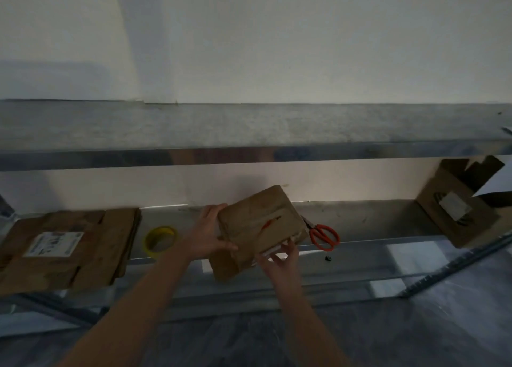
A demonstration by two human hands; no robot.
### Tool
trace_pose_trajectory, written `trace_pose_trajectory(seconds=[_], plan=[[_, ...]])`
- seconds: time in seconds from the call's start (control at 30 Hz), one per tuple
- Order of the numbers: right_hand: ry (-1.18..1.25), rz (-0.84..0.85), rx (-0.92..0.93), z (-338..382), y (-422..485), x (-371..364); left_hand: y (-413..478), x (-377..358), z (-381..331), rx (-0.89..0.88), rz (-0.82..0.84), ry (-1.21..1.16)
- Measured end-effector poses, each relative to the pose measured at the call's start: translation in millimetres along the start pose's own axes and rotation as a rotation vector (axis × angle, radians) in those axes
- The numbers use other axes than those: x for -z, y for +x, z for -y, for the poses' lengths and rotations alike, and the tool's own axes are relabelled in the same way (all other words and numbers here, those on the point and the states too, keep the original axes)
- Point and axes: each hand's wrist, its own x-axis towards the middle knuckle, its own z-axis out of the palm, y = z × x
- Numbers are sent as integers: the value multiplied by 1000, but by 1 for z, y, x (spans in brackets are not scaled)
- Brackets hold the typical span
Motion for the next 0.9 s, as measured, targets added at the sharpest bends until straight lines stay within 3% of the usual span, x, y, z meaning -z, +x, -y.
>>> trace_pose_trajectory(seconds=[0.27,0.47,0.6,0.7,0.9], plan=[[-178,216,258,7,-19,12,-61,-40,5,-1,-221,-73],[-365,349,312,37,-7,9,-70,-43,1,89,-355,-304],[-617,466,307,46,7,9,-71,-43,0,112,-332,-332],[-683,433,247,40,14,5,-69,-42,4,121,-295,-366],[-441,281,165,44,38,-6,-40,-23,6,85,-256,-353]])
